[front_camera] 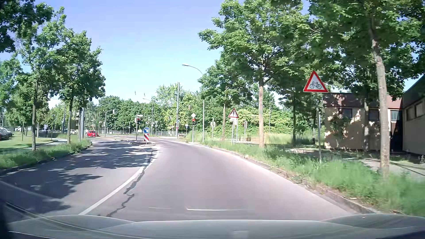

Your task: Follow the waypoints while adhering to traffic rules and regulations

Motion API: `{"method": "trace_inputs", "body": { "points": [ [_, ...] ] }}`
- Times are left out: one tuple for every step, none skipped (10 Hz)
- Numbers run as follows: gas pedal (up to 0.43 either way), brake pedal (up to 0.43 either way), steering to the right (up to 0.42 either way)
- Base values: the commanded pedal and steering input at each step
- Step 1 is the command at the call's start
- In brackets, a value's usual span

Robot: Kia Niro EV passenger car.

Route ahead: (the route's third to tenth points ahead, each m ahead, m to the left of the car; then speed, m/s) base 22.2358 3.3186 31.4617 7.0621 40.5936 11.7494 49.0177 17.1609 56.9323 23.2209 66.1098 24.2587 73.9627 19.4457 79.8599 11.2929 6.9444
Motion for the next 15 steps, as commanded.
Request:
{"method": "trace_inputs", "body": {
  "points": [
    [0.000, 0.128, -0.045],
    [0.000, 0.152, -0.045],
    [0.000, 0.165, -0.045],
    [0.000, 0.201, -0.045],
    [0.000, 0.201, -0.044],
    [0.000, 0.183, -0.044],
    [0.000, 0.165, -0.044],
    [0.000, 0.146, -0.043],
    [0.000, 0.140, -0.043],
    [0.000, 0.134, -0.043],
    [0.000, 0.134, -0.044],
    [0.000, 0.128, -0.044],
    [0.000, 0.091, -0.044],
    [0.000, 0.067, -0.044],
    [0.000, 0.061, -0.043]
  ]
}}
